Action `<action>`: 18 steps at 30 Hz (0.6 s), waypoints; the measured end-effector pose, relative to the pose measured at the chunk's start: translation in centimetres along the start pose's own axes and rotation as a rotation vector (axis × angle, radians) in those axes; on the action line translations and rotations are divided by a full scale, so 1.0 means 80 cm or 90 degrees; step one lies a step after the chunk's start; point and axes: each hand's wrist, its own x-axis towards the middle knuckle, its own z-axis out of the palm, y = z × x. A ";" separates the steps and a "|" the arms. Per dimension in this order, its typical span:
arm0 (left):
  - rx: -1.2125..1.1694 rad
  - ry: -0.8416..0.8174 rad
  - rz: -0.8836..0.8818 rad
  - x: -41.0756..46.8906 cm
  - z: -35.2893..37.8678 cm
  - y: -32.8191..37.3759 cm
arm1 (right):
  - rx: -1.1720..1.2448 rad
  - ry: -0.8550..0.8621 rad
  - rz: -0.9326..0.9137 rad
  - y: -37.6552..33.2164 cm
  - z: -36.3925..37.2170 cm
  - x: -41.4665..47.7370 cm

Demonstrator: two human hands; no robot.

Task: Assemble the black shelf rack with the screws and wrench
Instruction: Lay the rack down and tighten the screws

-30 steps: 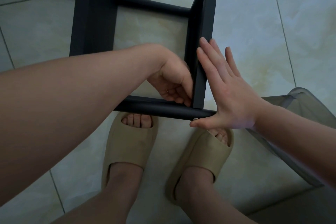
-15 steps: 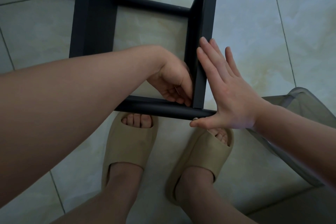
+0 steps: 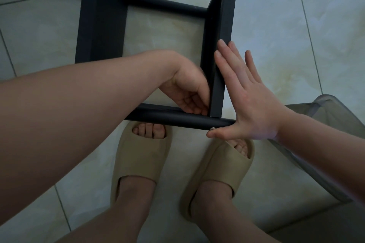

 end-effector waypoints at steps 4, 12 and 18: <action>0.013 0.017 0.006 0.001 0.001 0.003 | 0.000 0.000 0.000 0.000 0.000 0.000; -0.018 0.035 0.015 0.001 0.004 0.003 | 0.003 0.001 0.000 0.001 0.002 0.000; -0.042 0.029 0.027 -0.002 0.006 -0.001 | 0.008 0.003 -0.001 0.001 0.002 0.001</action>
